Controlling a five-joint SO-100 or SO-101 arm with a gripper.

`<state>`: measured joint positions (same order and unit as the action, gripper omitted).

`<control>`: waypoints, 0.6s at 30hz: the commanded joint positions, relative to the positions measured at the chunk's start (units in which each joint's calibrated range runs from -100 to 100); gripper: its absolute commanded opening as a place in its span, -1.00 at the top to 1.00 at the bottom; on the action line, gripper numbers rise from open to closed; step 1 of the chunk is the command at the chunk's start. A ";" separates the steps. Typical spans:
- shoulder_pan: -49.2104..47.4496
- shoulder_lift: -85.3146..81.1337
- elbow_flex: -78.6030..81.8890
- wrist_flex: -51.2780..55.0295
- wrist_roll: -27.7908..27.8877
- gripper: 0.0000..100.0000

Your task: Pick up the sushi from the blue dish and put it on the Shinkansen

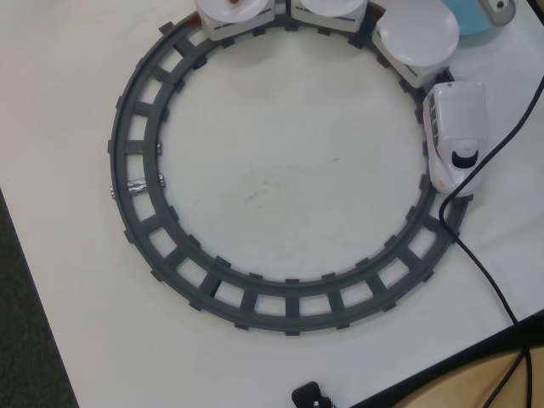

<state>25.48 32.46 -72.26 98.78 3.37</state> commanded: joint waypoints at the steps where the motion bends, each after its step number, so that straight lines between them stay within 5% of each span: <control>1: -2.77 -0.02 -2.60 0.63 -0.28 0.95; 18: -4.27 14.84 0.09 0.80 -1.54 0.95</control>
<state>21.39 48.13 -72.17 98.86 2.27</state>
